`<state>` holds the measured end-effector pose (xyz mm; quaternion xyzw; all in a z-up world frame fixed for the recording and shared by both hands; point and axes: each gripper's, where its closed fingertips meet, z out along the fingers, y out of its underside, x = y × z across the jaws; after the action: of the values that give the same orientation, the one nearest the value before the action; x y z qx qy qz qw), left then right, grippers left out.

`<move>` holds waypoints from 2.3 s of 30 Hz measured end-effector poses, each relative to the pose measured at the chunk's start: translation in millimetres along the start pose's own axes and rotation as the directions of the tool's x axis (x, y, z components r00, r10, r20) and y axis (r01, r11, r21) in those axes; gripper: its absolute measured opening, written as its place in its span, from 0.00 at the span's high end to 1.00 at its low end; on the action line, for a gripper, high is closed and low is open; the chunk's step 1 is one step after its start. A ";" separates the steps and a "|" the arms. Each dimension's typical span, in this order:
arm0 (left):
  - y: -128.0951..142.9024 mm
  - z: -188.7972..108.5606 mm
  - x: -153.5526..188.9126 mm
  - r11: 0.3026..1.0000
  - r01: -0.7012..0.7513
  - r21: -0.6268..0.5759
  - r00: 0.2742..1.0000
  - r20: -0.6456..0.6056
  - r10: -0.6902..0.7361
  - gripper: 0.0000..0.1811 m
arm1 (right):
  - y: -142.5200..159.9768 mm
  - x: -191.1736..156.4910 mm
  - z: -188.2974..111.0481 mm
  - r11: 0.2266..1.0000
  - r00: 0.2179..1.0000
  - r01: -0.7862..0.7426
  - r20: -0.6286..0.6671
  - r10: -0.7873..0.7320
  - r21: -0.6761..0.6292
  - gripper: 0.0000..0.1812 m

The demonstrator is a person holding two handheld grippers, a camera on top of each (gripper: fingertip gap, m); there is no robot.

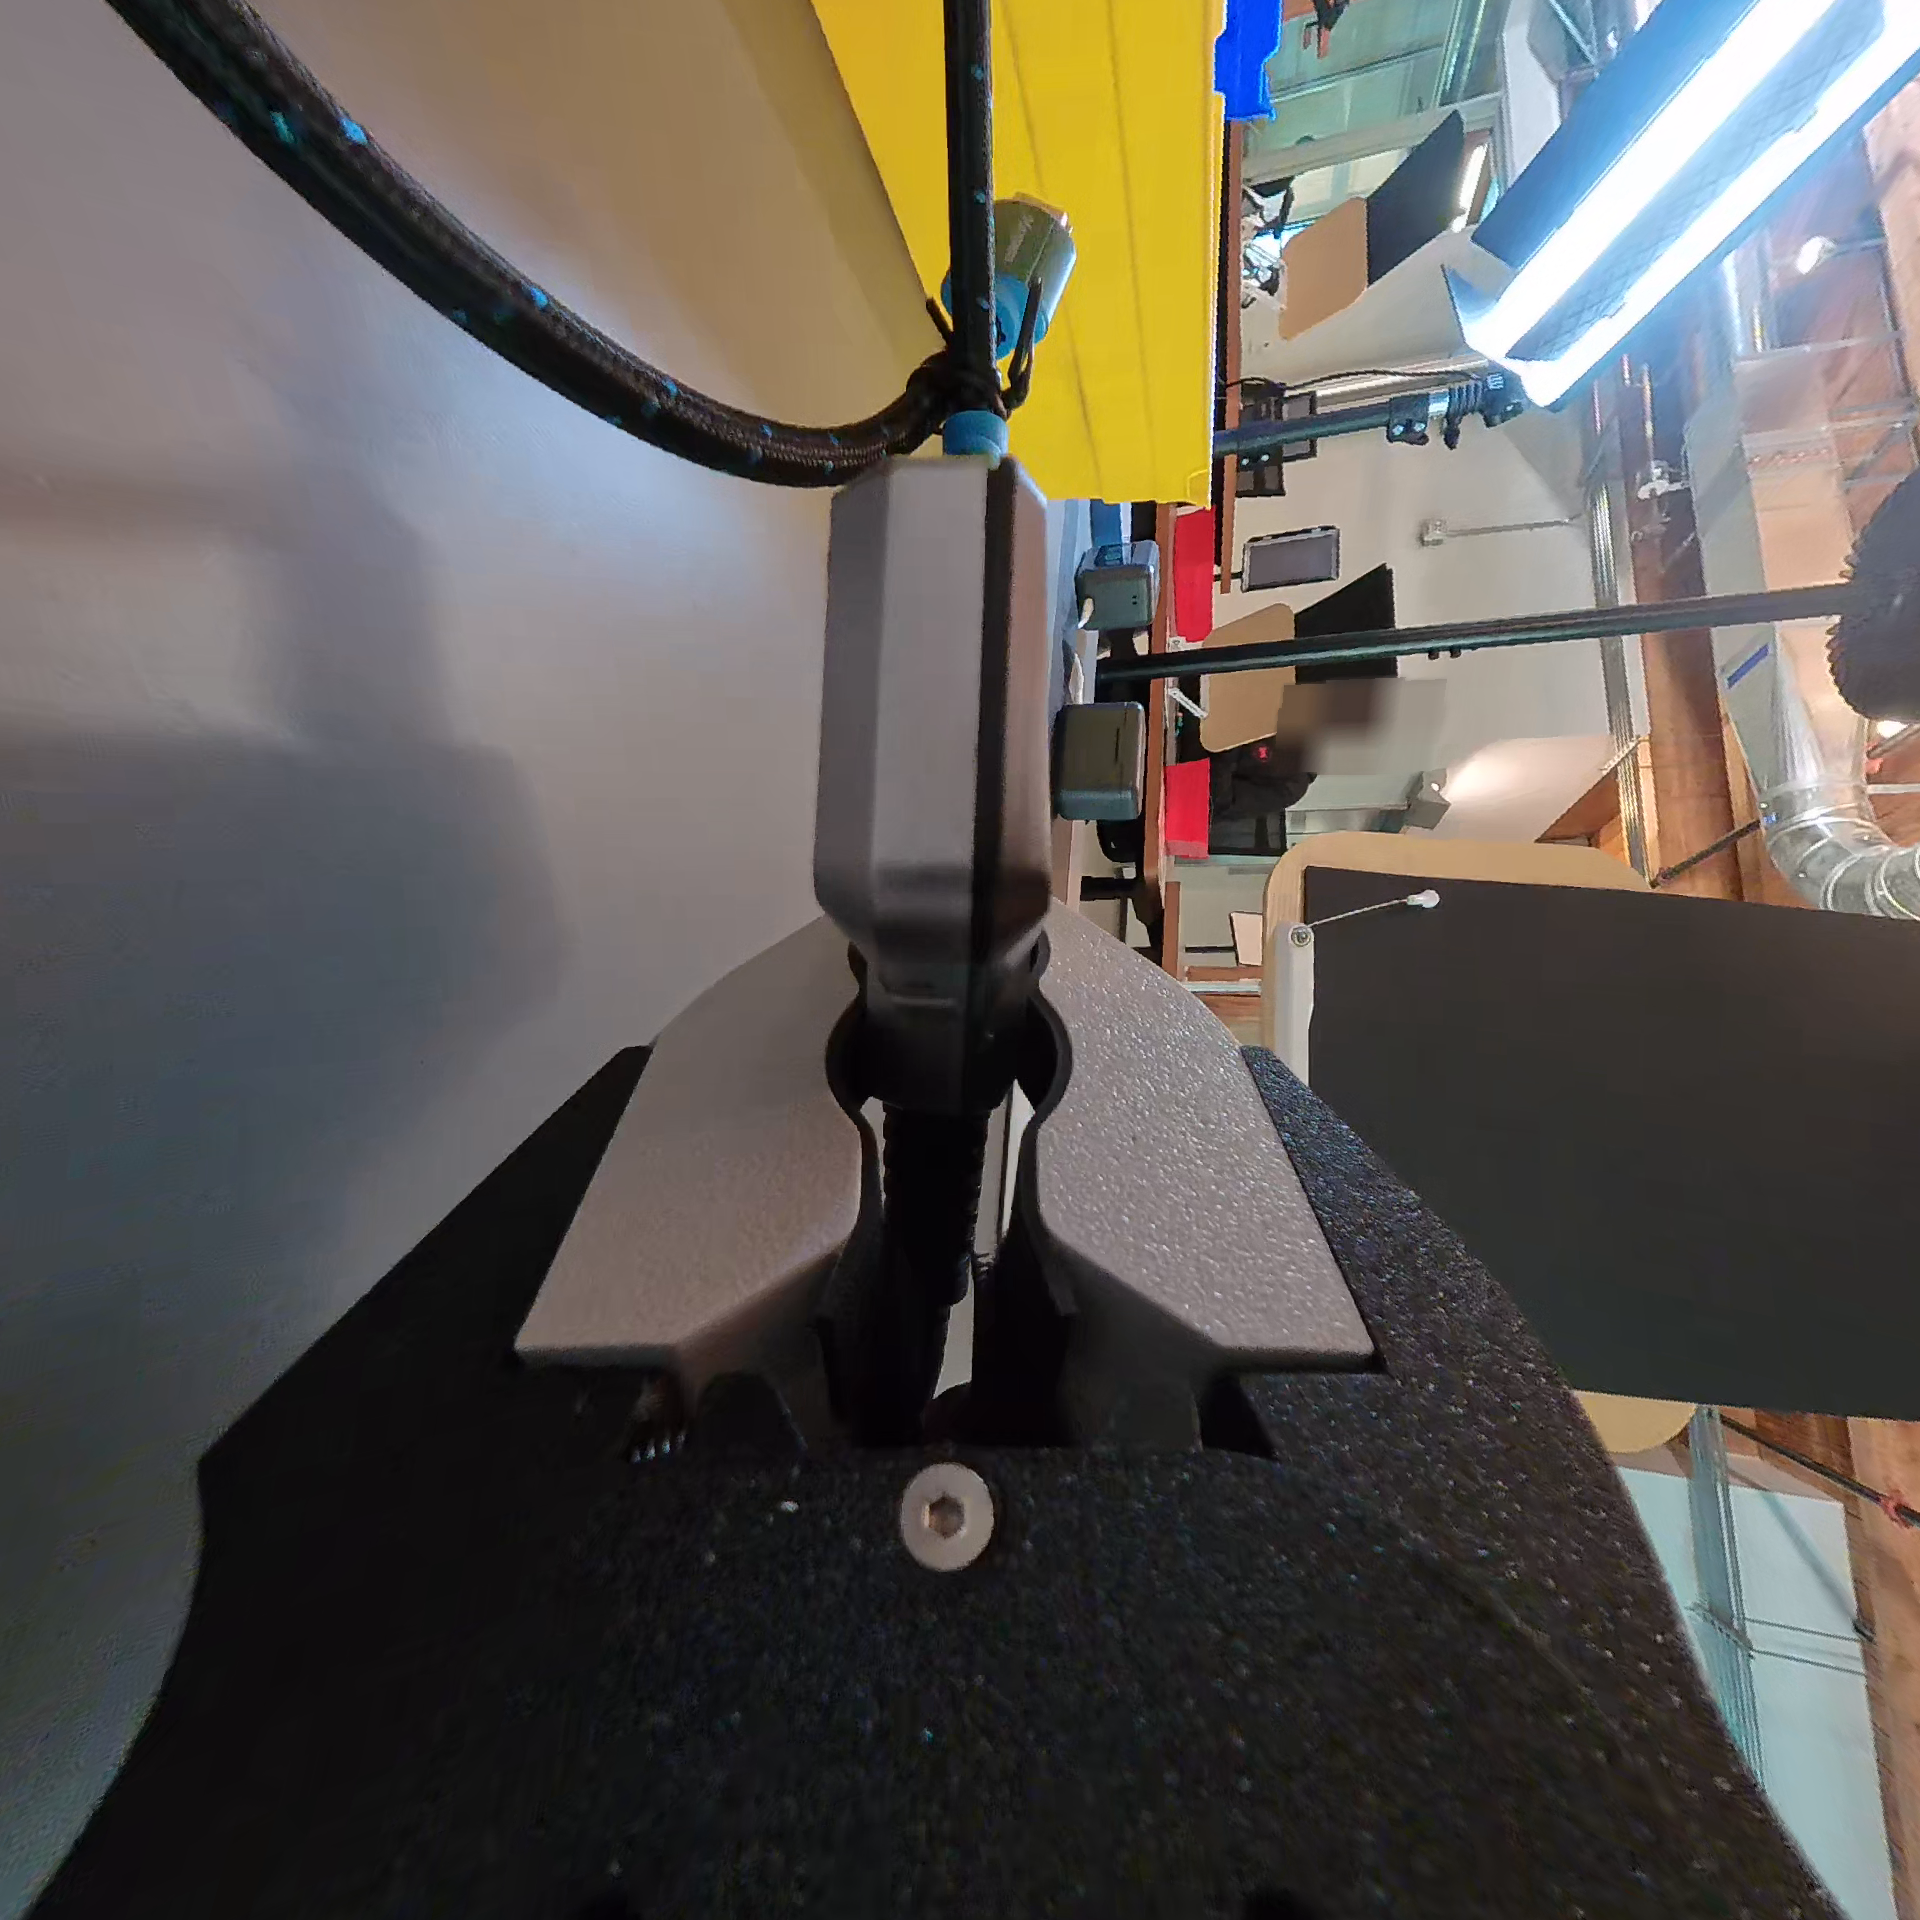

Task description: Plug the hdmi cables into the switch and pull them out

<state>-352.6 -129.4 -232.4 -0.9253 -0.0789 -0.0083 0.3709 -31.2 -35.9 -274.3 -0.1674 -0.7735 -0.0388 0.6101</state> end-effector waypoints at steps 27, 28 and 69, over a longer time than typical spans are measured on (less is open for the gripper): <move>55.3 33.5 0.6 0.068 -0.971 -0.230 0.171 -0.469 0.866 0.82 | -5.6 0.1 -3.0 0.998 0.999 0.032 -0.012 -0.032 0.047 0.87; 54.2 36.0 -1.2 0.013 -0.977 -0.211 0.116 -0.486 0.866 0.80 | -6.3 -0.1 -3.0 0.998 0.999 0.037 -0.012 -0.037 0.049 0.87; 162.6 -19.3 168.4 0.764 -0.476 -0.436 0.713 0.317 0.626 0.94 | -9.7 -6.3 -5.5 0.996 0.998 0.062 0.013 -0.063 0.065 0.87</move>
<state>-160.7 -235.0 -317.4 -0.9293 0.1246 0.3028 0.1710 -27.8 -47.8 -277.5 -0.1238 -0.7838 -0.0317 0.6077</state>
